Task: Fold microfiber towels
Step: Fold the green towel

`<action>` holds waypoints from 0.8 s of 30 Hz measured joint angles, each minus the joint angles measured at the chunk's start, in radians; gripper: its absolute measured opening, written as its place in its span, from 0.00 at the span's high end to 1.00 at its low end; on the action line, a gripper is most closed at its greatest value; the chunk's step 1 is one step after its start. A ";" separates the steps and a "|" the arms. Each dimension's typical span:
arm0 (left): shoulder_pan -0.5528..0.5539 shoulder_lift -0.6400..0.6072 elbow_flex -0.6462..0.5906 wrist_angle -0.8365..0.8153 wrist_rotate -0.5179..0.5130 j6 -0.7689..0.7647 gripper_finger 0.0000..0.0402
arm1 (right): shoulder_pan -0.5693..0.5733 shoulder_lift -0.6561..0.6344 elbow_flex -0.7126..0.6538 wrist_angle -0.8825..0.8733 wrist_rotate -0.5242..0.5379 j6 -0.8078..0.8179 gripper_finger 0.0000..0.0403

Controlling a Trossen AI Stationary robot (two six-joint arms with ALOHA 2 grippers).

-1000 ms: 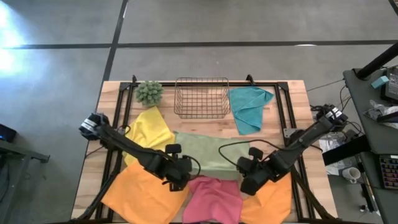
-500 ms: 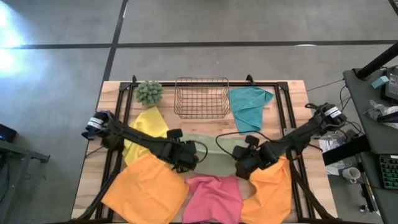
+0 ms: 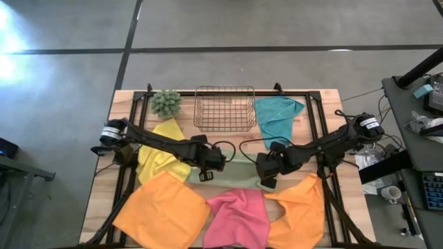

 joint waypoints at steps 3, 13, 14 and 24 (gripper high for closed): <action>0.015 -0.001 -0.013 0.027 -0.010 0.001 1.00 | -0.012 0.000 -0.002 0.000 -0.010 -0.014 0.98; 0.039 -0.001 -0.019 0.040 -0.003 0.071 0.93 | -0.018 0.000 -0.006 0.019 -0.022 -0.025 0.94; 0.040 -0.001 -0.019 0.040 -0.004 0.071 0.90 | -0.018 0.000 -0.005 0.016 -0.024 -0.025 0.92; 0.052 -0.001 -0.010 -0.002 -0.004 0.072 0.62 | -0.026 -0.002 0.039 -0.071 0.052 -0.047 0.69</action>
